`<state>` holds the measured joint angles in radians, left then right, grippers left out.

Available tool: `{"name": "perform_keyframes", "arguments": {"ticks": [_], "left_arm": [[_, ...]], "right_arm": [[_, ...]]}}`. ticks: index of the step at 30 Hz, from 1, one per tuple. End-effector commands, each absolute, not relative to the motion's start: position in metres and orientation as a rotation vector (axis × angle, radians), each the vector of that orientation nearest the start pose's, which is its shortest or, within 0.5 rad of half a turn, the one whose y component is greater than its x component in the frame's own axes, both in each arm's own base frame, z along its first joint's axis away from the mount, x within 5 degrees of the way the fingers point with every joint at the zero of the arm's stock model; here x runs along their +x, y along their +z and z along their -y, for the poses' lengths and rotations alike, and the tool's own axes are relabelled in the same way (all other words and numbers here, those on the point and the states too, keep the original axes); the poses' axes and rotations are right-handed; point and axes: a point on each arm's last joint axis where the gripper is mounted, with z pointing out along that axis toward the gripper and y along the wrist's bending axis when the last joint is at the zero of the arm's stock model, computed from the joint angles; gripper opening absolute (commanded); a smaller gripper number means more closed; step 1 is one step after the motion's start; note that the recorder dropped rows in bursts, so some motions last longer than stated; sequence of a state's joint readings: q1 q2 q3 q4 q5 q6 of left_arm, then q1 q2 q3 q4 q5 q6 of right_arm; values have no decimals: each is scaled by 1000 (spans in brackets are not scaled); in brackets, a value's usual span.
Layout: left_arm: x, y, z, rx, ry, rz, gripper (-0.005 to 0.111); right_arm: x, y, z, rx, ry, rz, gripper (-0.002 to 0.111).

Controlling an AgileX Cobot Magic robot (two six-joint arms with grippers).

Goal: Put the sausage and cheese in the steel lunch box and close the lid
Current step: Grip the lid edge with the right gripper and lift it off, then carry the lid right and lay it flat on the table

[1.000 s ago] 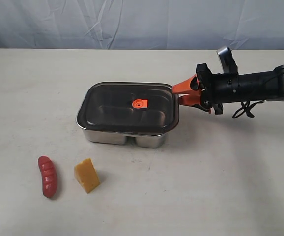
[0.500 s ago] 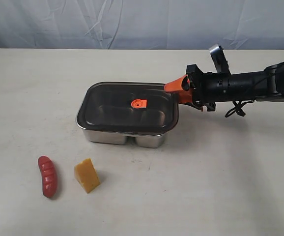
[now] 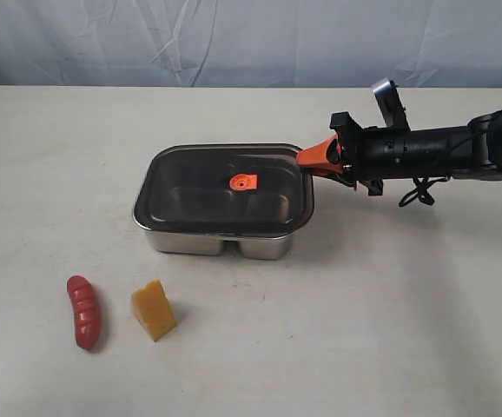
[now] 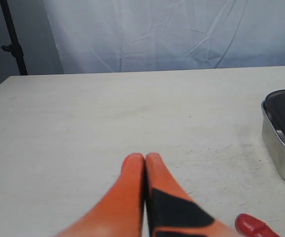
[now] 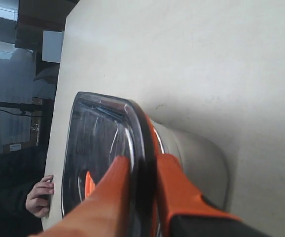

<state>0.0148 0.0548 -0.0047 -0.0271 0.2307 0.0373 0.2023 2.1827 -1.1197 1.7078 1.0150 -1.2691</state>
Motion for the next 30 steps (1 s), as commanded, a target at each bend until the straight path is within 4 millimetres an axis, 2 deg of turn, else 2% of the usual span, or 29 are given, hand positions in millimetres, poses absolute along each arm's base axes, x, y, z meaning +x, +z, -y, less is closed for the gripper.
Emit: {"name": "perform_keyframes", "arguments": {"ticks": [1,7,16,20,24,26,27,30], "left_arm": [[59,190,0,-1,16,-1761,0],[59,190,0,-1,16,-1761,0],[59,190,0,-1,16,-1761,0],[59,190,0,0,18,-1761,0],[59,190,0,0,18,-1761,0],[59,190,0,0,18,-1761,0],[59,190,0,0,18,-1761,0],[59,190,0,0,18,-1761,0]], "right_arm": [[365,107,-152,-157,1541,-2346,-1],[365,128,-153,-198,1550,-2283,-1],[356,187,-155,-327,1618,-2111,-1],[351,218,-153,-383,1571,-2036,-1],[345,253,-145,-414,1341,-2010,-1],[342,270,-136,-443,1123,-2018,-1],[339,283,-128,-461,956,-2012,-1],[326,313,-110,-592,569,-1955,-1]]}}
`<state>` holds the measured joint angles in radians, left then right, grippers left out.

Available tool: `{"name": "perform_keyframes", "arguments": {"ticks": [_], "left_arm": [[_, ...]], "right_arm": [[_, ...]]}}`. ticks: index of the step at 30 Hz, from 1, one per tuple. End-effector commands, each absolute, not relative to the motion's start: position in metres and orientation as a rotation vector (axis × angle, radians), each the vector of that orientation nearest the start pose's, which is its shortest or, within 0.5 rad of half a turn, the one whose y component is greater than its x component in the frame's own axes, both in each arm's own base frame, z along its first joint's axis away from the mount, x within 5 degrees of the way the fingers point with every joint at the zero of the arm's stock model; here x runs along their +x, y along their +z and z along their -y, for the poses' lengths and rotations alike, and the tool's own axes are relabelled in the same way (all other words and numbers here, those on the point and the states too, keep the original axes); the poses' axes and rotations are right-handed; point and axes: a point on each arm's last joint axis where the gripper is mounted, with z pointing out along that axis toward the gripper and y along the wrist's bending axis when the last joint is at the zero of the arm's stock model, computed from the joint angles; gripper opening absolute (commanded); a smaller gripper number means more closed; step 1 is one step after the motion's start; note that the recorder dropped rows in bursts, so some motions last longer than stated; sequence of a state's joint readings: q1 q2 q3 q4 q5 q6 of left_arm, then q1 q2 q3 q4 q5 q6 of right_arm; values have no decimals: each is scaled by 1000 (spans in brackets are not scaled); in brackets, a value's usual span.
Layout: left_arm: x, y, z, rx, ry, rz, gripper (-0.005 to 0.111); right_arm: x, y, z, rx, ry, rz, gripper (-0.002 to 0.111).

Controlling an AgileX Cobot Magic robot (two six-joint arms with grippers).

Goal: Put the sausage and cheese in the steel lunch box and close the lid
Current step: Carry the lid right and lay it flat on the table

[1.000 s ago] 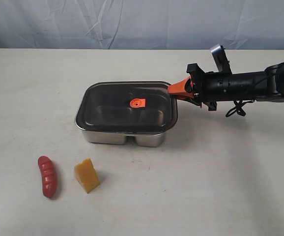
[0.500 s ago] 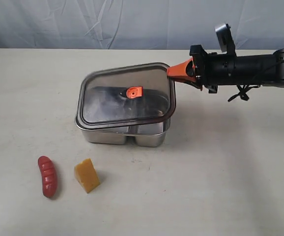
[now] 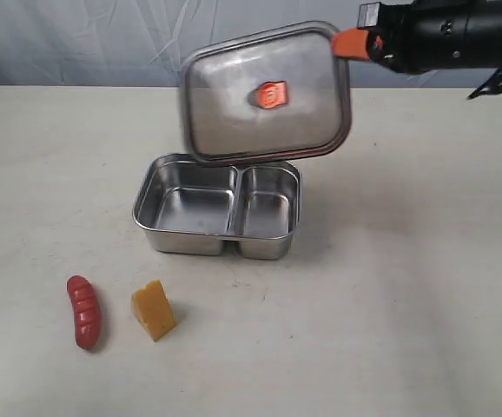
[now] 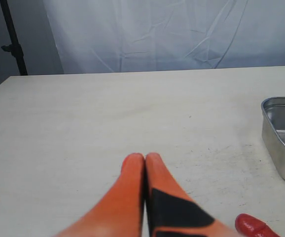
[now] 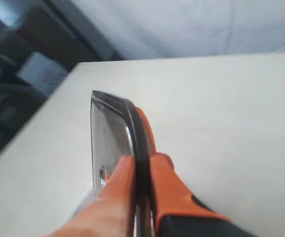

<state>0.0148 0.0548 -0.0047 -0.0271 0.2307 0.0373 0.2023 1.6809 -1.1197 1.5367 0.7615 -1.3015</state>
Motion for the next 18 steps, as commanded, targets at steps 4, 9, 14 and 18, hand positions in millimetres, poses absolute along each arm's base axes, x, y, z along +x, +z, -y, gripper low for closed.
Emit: {"name": "perform_keyframes", "arguments": {"ticks": [4,9,14,18], "left_arm": [[59,190,-1,0,18,-1759,0],[59,190,-1,0,18,-1759,0],[59,190,0,3,18,-1759,0],[59,190,0,5,20,-1759,0]], "right_arm": [[291,368,-85,-816,78,-1745,-1],[267,352,-77,-1225,-88,-1828,-1],[248,289,-96,-1435,-157,-1911,-1],[218,247,-119,-1494,-35,-1998,-1]]}}
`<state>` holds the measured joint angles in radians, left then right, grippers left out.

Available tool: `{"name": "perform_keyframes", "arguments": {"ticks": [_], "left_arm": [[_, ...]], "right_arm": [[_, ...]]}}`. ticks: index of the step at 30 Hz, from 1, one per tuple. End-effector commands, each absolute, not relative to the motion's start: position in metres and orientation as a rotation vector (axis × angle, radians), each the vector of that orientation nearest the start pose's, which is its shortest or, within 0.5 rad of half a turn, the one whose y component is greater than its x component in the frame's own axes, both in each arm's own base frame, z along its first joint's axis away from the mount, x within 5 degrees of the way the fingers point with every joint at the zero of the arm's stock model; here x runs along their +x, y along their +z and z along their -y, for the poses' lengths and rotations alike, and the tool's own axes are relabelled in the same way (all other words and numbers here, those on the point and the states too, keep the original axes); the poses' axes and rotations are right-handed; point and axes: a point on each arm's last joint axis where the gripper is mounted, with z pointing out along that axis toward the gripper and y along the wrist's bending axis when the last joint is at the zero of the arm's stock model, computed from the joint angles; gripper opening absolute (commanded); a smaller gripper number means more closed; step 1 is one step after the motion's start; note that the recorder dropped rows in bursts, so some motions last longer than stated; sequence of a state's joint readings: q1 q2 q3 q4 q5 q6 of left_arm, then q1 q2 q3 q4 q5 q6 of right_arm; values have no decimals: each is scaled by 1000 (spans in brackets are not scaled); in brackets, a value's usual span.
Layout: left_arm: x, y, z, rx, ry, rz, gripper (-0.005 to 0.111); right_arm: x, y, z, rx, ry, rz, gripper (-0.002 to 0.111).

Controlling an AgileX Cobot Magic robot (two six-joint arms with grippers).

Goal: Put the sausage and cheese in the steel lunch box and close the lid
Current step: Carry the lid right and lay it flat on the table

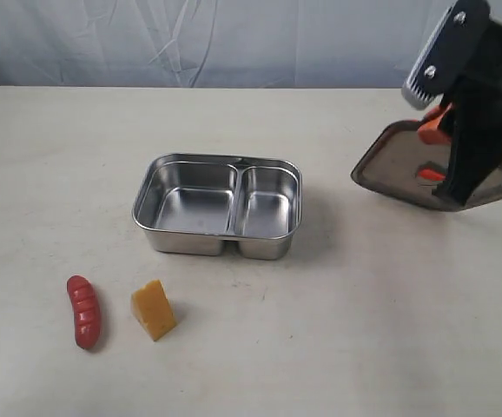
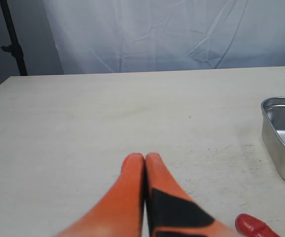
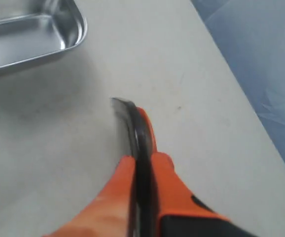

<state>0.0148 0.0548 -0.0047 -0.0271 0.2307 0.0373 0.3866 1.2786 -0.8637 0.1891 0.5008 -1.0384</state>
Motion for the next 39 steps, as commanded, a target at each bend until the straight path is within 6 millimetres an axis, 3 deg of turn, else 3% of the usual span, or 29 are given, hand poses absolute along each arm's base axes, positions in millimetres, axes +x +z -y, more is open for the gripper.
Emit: {"name": "perform_keyframes", "arguments": {"ticks": [1,4,9,17,20,22,25,32,34,37,39], "left_arm": [[59,190,0,5,20,-1759,0],[59,190,0,5,20,-1759,0],[59,190,0,5,20,-1759,0],[59,190,0,5,20,-1759,0],[59,190,0,5,20,-1759,0],[59,190,0,5,20,-1759,0],[59,190,0,5,20,-1759,0],[59,190,0,5,20,-1759,0],[59,190,0,5,20,-1759,0],[59,190,0,5,20,-1759,0],[59,190,0,5,20,-1759,0]], "right_arm": [[209,237,-122,-1497,3,-2041,-1],[188,217,-131,-1556,77,-2081,-1],[165,202,-148,-1616,171,-2057,-1],[162,183,-167,-1567,298,-2157,2],[162,175,-170,-1541,331,-2214,20],[163,172,-171,-1537,340,-2235,39],[162,173,-173,-1488,377,-2258,52],[164,202,-184,-1222,574,-2271,43],[163,214,-184,-1163,614,-2244,29],[159,230,-181,-1125,640,-2186,-1],[156,240,-178,-1106,654,-2148,0]]}}
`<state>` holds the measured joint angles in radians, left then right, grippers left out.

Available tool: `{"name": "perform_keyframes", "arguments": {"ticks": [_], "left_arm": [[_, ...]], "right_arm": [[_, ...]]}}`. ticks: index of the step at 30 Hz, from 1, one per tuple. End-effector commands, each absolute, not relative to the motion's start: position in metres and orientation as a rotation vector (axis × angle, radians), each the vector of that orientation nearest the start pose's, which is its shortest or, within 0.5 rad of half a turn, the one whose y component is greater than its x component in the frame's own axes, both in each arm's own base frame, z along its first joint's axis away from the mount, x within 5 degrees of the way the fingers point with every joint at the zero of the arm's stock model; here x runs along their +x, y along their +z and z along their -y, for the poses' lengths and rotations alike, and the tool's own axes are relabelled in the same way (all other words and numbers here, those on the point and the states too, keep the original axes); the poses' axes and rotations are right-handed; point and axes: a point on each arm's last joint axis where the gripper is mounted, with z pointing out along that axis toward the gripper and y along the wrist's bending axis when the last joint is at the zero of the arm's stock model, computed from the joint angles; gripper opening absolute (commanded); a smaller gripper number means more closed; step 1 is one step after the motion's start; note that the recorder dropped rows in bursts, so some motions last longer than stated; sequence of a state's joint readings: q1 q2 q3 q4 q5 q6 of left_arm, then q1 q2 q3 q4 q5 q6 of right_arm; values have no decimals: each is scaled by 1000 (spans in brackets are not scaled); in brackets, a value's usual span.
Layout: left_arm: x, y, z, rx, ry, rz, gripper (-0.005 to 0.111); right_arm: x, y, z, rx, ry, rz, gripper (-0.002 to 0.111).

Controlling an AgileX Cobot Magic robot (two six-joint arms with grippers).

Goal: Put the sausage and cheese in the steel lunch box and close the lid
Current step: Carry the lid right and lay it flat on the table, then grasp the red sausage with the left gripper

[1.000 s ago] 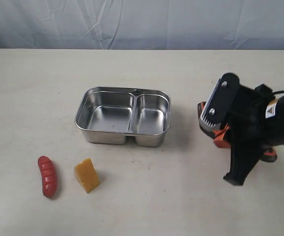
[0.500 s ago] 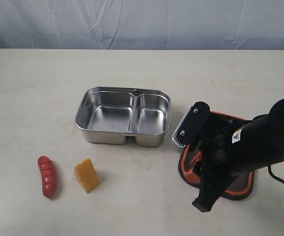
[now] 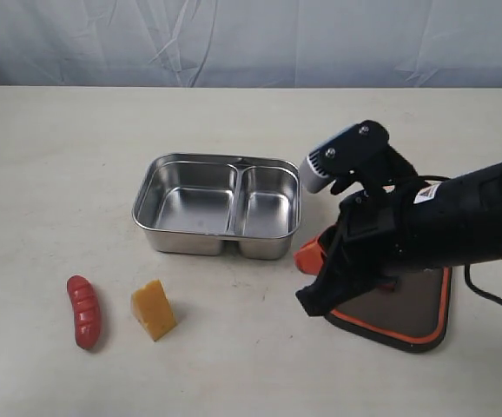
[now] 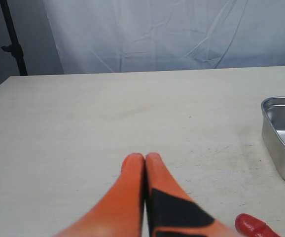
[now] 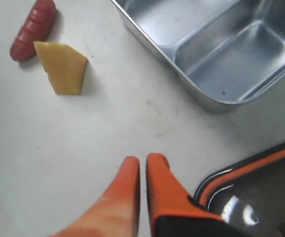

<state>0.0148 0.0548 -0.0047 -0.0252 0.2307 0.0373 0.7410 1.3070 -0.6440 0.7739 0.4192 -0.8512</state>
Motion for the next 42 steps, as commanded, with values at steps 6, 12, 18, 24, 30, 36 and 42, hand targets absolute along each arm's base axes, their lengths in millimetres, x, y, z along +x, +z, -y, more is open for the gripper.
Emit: {"name": "perform_keyframes", "arguments": {"ticks": [6,12,18,24,30,36,42], "left_arm": [[59,190,-1,21,42,-1751,0],[60,209,-1,-279,-266,-1527,0],[58,224,-10,-595,-531,-1271,0],[56,229,-15,-691,-608,-1165,0],[62,256,-5,-621,-634,-1310,0],[114,308,5,-374,-383,-1798,0],[186,309,8,-304,-277,-2366,0]], "right_arm": [[143,267,-169,-1037,724,-2053,0],[132,280,-163,-1057,760,-2006,0],[131,280,-163,-1062,763,-2009,0],[129,278,-163,-1098,762,-2015,0],[129,278,-163,-1080,778,-2032,0],[130,279,-163,-1069,774,-2027,0],[128,277,-163,-1069,794,-2054,0]]}}
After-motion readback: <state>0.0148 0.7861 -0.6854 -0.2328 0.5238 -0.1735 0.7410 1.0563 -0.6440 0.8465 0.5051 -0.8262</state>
